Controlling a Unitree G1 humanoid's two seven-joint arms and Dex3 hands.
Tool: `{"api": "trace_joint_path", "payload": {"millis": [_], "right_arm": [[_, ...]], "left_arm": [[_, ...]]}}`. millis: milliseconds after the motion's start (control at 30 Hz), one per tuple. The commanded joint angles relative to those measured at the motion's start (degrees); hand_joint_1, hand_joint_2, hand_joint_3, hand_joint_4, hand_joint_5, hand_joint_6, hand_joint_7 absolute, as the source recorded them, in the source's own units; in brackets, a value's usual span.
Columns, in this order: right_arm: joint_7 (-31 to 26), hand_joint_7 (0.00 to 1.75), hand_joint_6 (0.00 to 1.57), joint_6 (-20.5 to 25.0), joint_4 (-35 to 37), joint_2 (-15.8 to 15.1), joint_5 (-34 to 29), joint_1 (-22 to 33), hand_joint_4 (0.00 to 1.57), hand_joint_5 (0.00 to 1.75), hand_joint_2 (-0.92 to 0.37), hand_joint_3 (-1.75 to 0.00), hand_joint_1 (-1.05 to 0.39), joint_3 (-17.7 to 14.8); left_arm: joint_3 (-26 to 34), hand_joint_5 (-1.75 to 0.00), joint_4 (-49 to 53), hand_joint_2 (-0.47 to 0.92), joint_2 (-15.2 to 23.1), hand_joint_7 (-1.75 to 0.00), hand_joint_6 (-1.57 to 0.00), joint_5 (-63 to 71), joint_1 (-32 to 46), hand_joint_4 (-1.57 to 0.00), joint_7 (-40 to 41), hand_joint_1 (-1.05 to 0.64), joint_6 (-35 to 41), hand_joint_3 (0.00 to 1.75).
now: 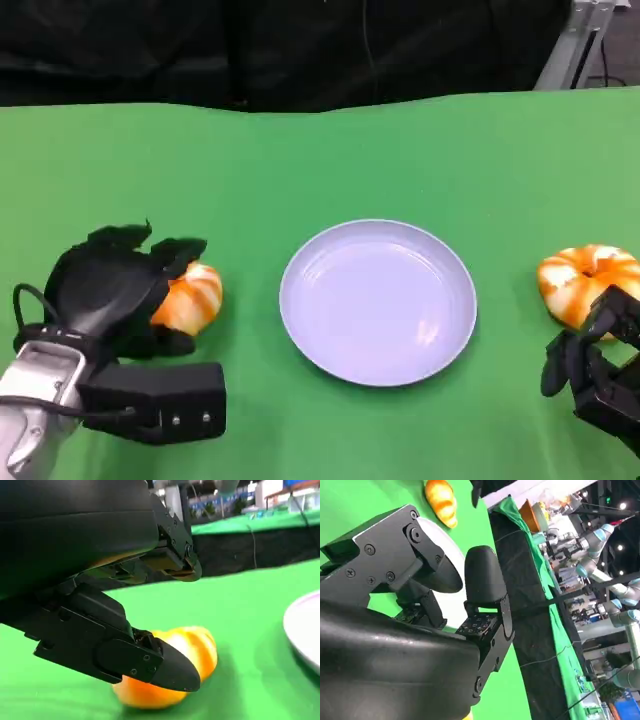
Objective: Grasp the bread from the table and place it into the plate.
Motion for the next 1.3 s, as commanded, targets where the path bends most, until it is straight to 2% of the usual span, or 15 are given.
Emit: {"api": "trace_joint_path", "payload": {"millis": [33, 567, 700, 1300], "right_arm": [[-0.1, 1.65, 0.77, -0.1, -0.5, -0.6, 0.4, 0.1, 0.91, 1.75, -0.45, -1.4, -0.03, -0.4], [-0.1, 1.64, 0.78, -0.1, -0.9, -0.6, 0.4, 0.4, 0.9, 1.75, -0.46, -1.39, -0.03, -0.5], [0.0, 1.64, 0.78, -0.2, -0.9, -0.5, 0.5, 0.4, 0.91, 1.75, -0.46, -1.39, -0.03, -0.6], [0.3, 1.64, 0.78, 0.0, -0.8, -0.9, 0.5, 0.4, 0.9, 1.75, -0.46, -1.39, -0.03, -0.7]], "left_arm": [[-1.2, -0.01, 3.8, 0.92, 1.6, 0.0, -0.51, -1.5, -1.3, -0.44, 0.0, -0.89, 0.6, 0.09], [-3.9, 0.0, 8.6, 0.92, 1.7, 0.0, -0.5, -3.9, -3.0, -0.44, 1.1, -0.89, 1.2, 0.11], [-5.5, -0.01, 13.7, 0.92, 0.6, 0.0, -0.5, -4.3, -5.1, -0.45, 0.8, -0.87, 1.8, 0.14], [-7.9, -0.01, 19.2, 0.92, -0.2, 0.0, -0.52, -6.9, -8.1, -0.46, 3.0, -0.83, -0.1, 0.16]]}}
